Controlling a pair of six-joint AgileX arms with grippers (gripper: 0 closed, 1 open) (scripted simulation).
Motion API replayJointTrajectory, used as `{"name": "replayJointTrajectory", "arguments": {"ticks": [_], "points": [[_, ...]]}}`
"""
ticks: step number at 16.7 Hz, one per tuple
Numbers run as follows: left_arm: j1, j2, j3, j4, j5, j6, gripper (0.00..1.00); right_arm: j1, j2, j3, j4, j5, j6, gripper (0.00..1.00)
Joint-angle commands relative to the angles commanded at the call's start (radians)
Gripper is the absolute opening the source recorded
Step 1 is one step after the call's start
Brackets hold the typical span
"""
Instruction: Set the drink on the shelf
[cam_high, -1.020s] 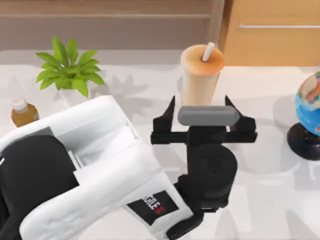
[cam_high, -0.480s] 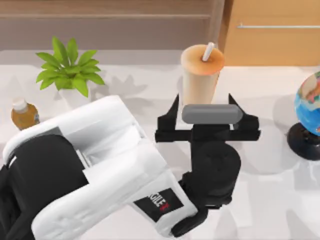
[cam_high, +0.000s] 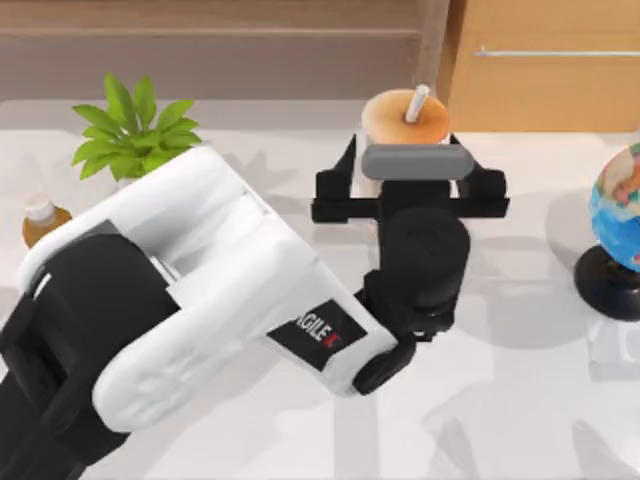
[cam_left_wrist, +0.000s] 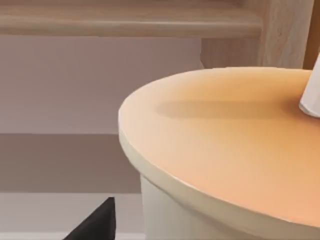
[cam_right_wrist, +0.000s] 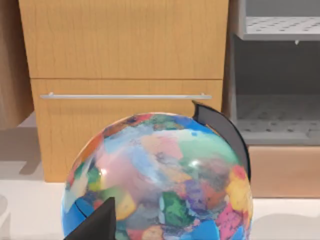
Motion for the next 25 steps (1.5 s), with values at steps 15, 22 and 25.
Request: {"name": "replayJointTrajectory", "arguments": {"ticks": [15,22,25], "points": [[0.001,0.000,0.001,-0.001,0.001,0.000,0.17,0.000,0.000,0.000,0.000,0.000,0.000,1.00],[0.001,0.000,0.001,-0.001,0.001,0.000,0.00,0.000,0.000,0.000,0.000,0.000,0.000,1.00],[0.001,0.000,0.001,-0.001,0.001,0.000,0.00,0.000,0.000,0.000,0.000,0.000,0.000,1.00]]}}
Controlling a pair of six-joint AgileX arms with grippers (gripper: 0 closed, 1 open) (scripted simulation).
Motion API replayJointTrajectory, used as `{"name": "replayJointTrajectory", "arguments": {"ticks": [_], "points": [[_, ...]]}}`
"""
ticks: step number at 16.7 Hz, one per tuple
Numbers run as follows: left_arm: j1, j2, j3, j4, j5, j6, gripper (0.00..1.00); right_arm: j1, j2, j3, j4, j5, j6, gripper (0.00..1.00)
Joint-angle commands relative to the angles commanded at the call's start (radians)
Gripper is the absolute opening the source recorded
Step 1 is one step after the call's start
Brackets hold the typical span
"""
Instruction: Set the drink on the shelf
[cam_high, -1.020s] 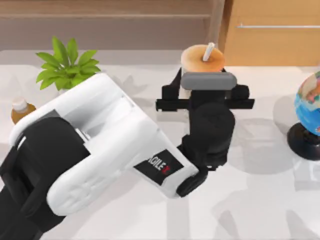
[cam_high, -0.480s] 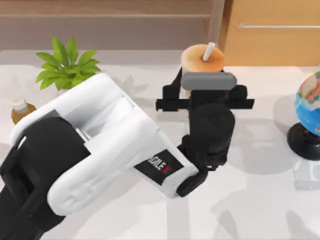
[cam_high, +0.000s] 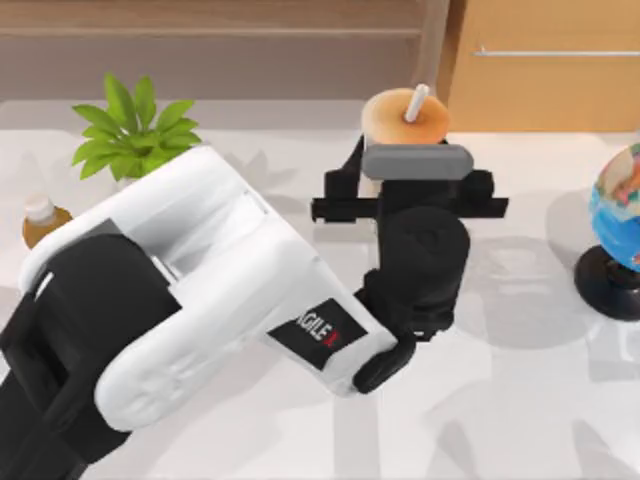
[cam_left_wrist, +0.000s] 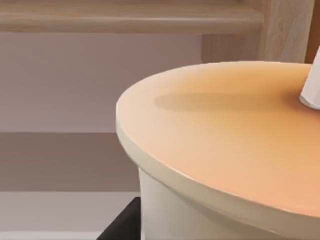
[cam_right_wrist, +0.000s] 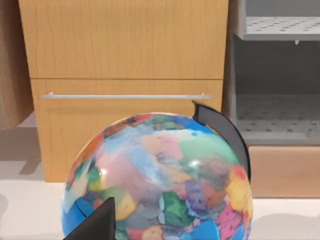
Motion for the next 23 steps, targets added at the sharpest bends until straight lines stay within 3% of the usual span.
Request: {"name": "replayJointTrajectory", "arguments": {"ticks": [12,17,23], "points": [[0.006,-0.053,0.016,-0.025,0.010,0.004,0.00,0.000,0.000,0.000,0.000,0.000,0.000,1.00],[0.076,-0.185,0.050,-0.101,0.085,0.007,0.00,0.000,0.000,0.000,0.000,0.000,0.000,1.00],[0.230,-0.378,0.065,-0.292,0.227,0.008,0.00,0.000,0.000,0.000,0.000,0.000,0.000,1.00]]}}
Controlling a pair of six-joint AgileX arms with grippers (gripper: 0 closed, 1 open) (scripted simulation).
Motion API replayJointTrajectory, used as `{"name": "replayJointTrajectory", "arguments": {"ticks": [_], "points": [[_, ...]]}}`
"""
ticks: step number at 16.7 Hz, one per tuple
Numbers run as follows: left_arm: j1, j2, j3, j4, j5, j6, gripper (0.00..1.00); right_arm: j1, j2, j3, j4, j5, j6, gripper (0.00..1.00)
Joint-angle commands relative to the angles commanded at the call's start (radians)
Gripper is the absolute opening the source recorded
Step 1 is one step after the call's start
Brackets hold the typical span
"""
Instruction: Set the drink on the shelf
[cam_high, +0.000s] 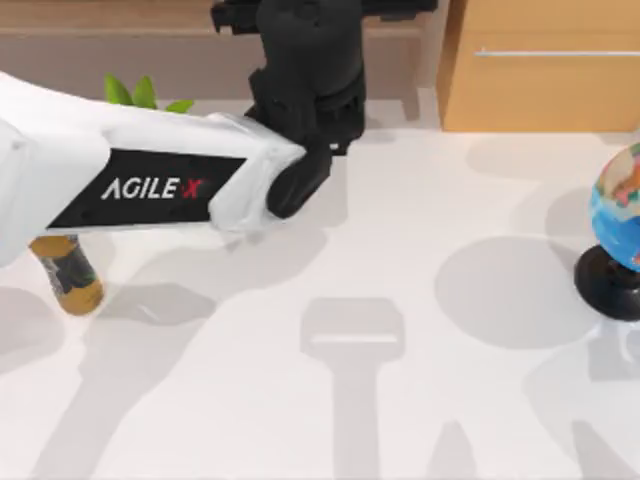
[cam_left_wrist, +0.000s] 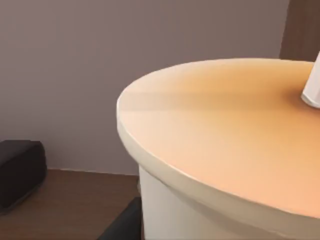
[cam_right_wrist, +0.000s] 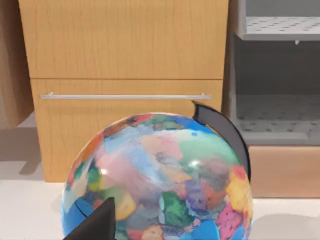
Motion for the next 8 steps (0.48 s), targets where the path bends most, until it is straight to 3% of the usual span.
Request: {"name": "replayJointTrajectory", "arguments": {"ticks": [8], "points": [[0.245,-0.146,-0.004,-0.289,0.200,-0.005,0.00,0.000,0.000,0.000,0.000,0.000,0.000,1.00]]}}
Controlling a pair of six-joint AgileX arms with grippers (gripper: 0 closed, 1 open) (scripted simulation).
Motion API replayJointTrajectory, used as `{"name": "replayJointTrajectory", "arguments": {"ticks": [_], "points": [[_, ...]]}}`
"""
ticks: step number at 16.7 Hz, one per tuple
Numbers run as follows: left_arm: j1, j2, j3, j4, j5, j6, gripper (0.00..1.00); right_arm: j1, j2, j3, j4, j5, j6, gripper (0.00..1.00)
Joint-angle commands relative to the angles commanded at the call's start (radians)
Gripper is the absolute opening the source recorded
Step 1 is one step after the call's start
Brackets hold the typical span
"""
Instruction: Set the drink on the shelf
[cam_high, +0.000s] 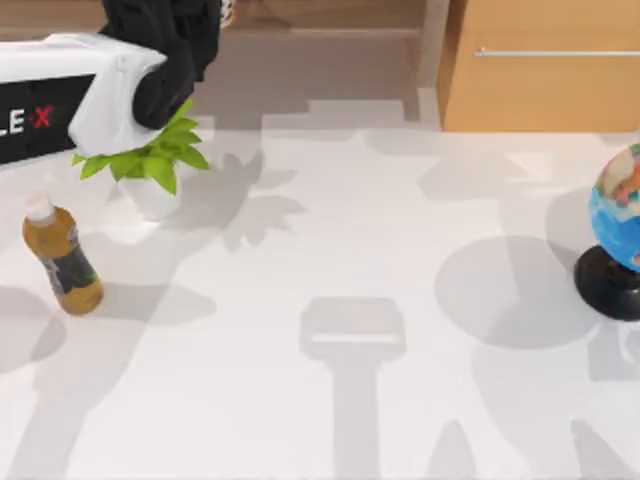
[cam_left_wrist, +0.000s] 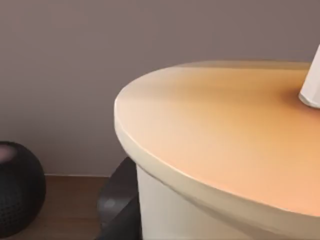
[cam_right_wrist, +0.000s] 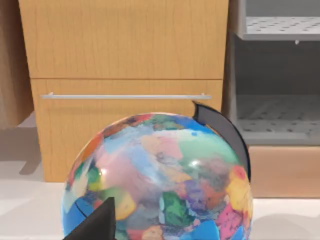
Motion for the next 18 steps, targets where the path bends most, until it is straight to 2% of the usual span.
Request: {"name": "replayJointTrajectory", "arguments": {"ticks": [4,7,14,18], "points": [[0.062,-0.026,0.039,-0.090,0.085,-0.005,0.00,0.000,0.000,0.000,0.000,0.000,0.000,1.00],[0.076,-0.029,0.060,-0.118,0.118,-0.008,0.00,0.000,0.000,0.000,0.000,0.000,0.000,1.00],[0.067,-0.012,0.050,-0.110,0.112,0.000,0.00,0.000,0.000,0.000,0.000,0.000,0.000,1.00],[0.065,0.046,0.057,-0.056,0.073,0.042,0.00,0.000,0.000,0.000,0.000,0.000,0.000,1.00]]}}
